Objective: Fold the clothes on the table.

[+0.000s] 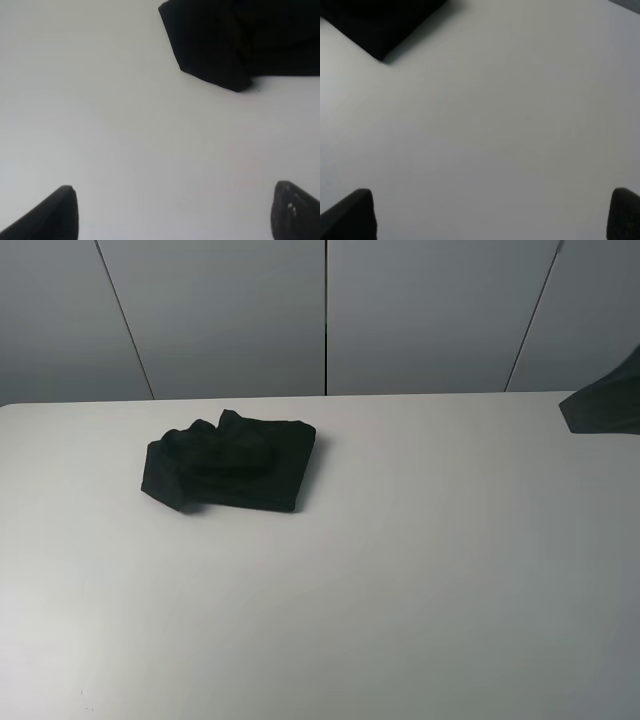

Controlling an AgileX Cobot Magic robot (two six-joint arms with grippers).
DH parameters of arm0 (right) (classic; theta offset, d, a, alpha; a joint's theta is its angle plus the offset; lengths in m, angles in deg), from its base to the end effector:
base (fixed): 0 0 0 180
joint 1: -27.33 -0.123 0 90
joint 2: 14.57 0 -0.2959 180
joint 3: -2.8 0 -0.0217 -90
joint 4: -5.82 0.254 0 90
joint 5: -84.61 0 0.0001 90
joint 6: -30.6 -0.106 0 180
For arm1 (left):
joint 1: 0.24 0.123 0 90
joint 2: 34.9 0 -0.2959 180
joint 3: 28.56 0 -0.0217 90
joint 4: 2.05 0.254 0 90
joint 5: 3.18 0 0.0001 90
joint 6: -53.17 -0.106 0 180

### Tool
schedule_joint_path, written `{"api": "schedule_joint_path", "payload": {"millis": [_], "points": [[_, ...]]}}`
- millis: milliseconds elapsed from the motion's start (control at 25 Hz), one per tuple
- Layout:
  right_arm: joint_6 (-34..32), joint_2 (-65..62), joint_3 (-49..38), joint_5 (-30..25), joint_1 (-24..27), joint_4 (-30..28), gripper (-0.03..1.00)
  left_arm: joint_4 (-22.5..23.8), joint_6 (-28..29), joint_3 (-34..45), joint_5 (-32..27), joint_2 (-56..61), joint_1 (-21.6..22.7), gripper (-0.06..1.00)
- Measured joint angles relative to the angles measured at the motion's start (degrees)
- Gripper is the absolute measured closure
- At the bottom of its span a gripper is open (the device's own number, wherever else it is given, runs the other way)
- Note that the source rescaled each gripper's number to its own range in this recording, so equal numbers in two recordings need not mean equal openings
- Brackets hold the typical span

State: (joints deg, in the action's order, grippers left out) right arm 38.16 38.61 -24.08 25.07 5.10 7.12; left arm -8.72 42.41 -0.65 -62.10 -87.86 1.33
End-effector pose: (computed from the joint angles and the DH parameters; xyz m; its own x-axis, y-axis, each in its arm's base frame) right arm 0.1267 0.0540 0.3443 -0.6529 -0.3966 -0.6453 -0.4719 0.8794 -0.0631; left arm 0.1376 -0.0068 0.3405 -0.7505 0.1060 -0.6523 0.1337 0.9910 0.0072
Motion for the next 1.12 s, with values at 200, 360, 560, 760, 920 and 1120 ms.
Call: {"api": "schedule_joint_path", "payload": {"millis": [200, 360, 560, 760, 920, 1120], "points": [[-1.2, -10.83, -4.8, -4.19, 0.0, -0.67, -0.03, 0.0, 0.99, 5.47, -2.04, 14.58, 0.0, -0.05], [-2.02, -17.34, -7.89, -8.02, 0.0, -0.67, -0.03, 0.0, 4.48, 10.09, -4.38, 23.64, 0.0, -0.05], [-2.14, -25.06, -12.91, -9.67, 0.0, 0.65, -0.03, 0.0, 5.56, 12.76, -5.8, 34.44, 0.0, -0.05], [-2.14, -30.38, -18.61, -9.77, 0.0, 3.19, -0.03, 0.33, 5.69, 12.89, -6.05, 43.27, 0.0, -0.05], [-2.14, -32.0, -19.16, -9.66, 0.0, 3.84, -0.03, 1.42, 5.69, 12.89, -7.7, 45.15, 0.0, -0.05], [-2.14, -32.08, -19.57, -7.5, 0.0, 3.97, -0.03, 1.81, 6.33, 15.79, -8.91, 45.15, 0.0, -0.05]]}}
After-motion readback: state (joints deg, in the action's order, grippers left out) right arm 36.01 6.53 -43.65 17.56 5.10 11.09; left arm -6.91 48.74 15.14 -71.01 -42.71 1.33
